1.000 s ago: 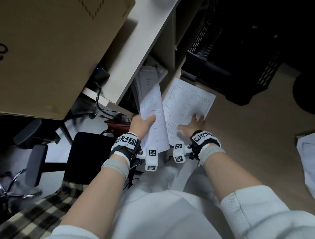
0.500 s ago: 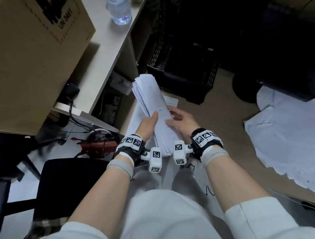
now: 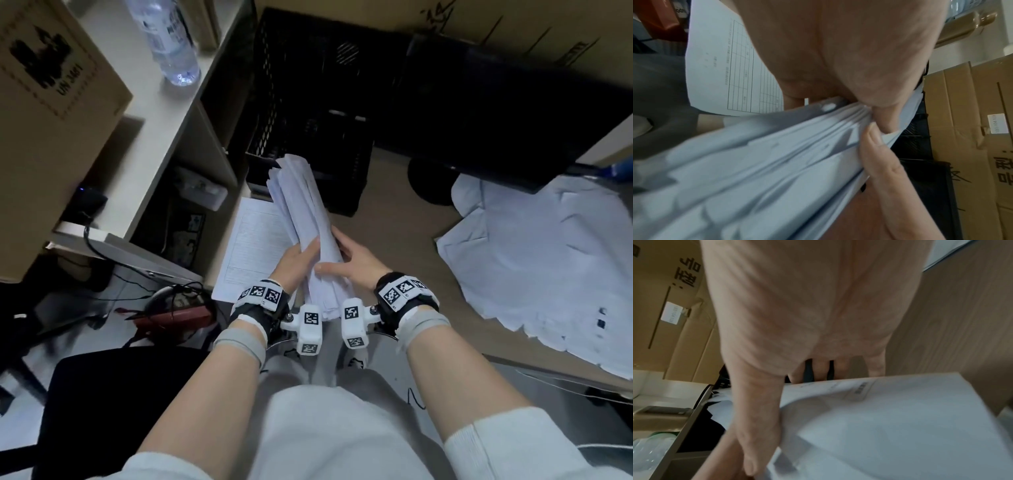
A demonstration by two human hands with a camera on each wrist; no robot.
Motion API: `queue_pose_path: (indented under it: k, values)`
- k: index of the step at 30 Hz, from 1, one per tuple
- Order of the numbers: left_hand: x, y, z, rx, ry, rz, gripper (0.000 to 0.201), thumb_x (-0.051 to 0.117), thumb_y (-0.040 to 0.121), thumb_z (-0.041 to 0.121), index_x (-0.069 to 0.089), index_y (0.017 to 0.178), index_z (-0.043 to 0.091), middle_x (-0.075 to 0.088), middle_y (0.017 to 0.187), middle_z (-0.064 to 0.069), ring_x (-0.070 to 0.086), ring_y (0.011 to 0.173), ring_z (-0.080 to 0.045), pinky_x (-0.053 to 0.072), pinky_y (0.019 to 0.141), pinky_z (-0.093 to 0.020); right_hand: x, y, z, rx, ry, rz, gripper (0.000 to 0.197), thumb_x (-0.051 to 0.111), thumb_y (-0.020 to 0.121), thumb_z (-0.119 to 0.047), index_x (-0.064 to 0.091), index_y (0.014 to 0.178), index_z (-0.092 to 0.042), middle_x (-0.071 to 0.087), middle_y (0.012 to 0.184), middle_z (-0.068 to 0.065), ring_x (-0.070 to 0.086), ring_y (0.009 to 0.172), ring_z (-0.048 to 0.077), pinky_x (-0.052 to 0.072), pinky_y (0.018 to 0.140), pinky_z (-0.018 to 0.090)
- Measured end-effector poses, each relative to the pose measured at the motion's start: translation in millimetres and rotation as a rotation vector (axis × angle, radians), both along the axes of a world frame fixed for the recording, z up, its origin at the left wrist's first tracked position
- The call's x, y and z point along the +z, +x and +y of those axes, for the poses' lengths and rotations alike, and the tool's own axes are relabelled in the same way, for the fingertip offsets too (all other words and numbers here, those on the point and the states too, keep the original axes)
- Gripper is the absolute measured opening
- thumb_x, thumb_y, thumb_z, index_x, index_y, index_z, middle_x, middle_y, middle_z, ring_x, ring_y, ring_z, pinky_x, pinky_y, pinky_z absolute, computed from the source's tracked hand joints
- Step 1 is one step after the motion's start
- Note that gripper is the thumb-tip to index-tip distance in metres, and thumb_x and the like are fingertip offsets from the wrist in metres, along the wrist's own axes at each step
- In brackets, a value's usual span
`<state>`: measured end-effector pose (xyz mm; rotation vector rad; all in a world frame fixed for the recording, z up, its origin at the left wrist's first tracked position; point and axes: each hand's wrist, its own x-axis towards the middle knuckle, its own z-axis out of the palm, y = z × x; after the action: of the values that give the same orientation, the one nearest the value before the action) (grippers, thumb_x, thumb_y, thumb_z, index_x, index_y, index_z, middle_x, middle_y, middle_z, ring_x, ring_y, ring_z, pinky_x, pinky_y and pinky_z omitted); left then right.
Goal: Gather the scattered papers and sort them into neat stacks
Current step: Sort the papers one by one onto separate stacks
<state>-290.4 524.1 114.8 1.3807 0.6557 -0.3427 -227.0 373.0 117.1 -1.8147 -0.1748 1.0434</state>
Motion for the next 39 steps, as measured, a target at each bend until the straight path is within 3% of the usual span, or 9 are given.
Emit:
queue_pose_path:
  k: [3,7,13,18,23,27,31,36,39]
  values:
    - [1.3,-0.9,-14.0,0.036,0.004,-0.004,0.04,0.051,0.102,0.049,0.062,0.122,0.017,0.072,0.117,-0.006,0.07,0.107,-0.022,0.056,0.095,-0.038,-3.5,0.1,-14.4,0.012,0.026,0.013,0.107,0.086,0.072,-0.036,0.02,0.156,-0.034,0.037,0.154,-0.01,0.044,0.131,0.005,0.04,0.099,0.018]
    - [-1.9,-7.4,-31.3,0.074,0.039,-0.049,0.037,0.055,0.103,0.035,0.067,0.12,0.005,0.073,0.115,-0.015,0.071,0.107,-0.031,0.057,0.095,-0.043,-1.7,2.9,-31.7,0.028,0.057,0.041,0.102,0.085,0.075,-0.03,0.023,0.155,-0.036,0.044,0.15,-0.007,0.05,0.127,0.008,0.045,0.098,0.021]
    - [-2.3,-12.0,-52.9,0.12,0.111,-0.064,0.036,0.062,0.1,0.032,0.066,0.122,0.005,0.074,0.114,-0.012,0.073,0.099,-0.021,0.058,0.085,-0.032,3.7,6.4,-53.6,0.056,0.074,0.043,0.086,0.077,0.083,-0.032,0.028,0.153,-0.039,0.047,0.146,-0.009,0.055,0.116,0.004,0.048,0.079,0.013]
    - [1.2,-13.5,-68.2,0.175,0.112,-0.069,0.042,0.058,0.098,0.047,0.067,0.118,0.012,0.075,0.109,-0.004,0.073,0.1,-0.017,0.057,0.085,-0.03,6.6,6.5,-64.9,0.094,0.107,0.061,0.093,0.081,0.075,-0.044,0.029,0.151,-0.044,0.046,0.148,-0.01,0.054,0.119,0.001,0.051,0.091,0.021]
    - [2.9,-15.0,-70.2,0.214,0.068,-0.105,0.046,0.071,0.091,0.045,0.068,0.122,0.011,0.077,0.108,-0.007,0.074,0.098,-0.023,0.059,0.084,-0.035,11.3,8.6,-64.8,0.112,0.139,0.058,0.095,0.083,0.073,-0.039,0.03,0.153,-0.038,0.048,0.146,-0.012,0.054,0.112,-0.01,0.047,0.076,0.006]
    - [3.3,-12.5,-65.4,0.249,0.006,-0.111,0.052,0.079,0.084,0.043,0.068,0.122,0.011,0.077,0.108,-0.009,0.074,0.101,-0.027,0.058,0.093,-0.044,15.7,10.6,-59.4,0.141,0.121,0.04,0.104,0.084,0.062,-0.053,0.032,0.151,-0.042,0.044,0.15,-0.013,0.049,0.128,0.001,0.045,0.1,0.021]
    - [3.4,-8.8,-54.3,0.275,-0.028,-0.117,0.044,0.079,0.085,0.036,0.07,0.118,0.009,0.077,0.105,-0.011,0.073,0.101,-0.03,0.057,0.094,-0.046,20.2,11.0,-51.8,0.133,0.1,0.024,0.089,0.08,0.072,-0.051,0.036,0.149,-0.042,0.041,0.152,-0.015,0.04,0.137,0.003,0.033,0.114,0.031]
    - [6.3,-3.6,-39.3,0.254,-0.013,-0.122,0.039,0.076,0.089,0.033,0.068,0.119,0.01,0.078,0.102,-0.003,0.075,0.096,-0.019,0.058,0.08,-0.029,29.4,9.4,-37.9,0.029,0.117,0.105,0.055,0.066,0.09,-0.028,0.049,0.14,-0.046,0.058,0.135,-0.018,0.058,0.117,0.001,0.048,0.088,0.019]
    - [5.1,-0.2,-28.6,0.217,0.026,-0.107,0.034,0.076,0.089,0.03,0.07,0.117,0.011,0.078,0.099,0.001,0.075,0.092,-0.013,0.057,0.077,-0.026,30.5,9.1,-27.0,0.017,0.088,0.069,0.056,0.059,0.091,-0.021,0.049,0.141,-0.045,0.062,0.129,-0.017,0.063,0.112,0.004,0.052,0.089,0.023]
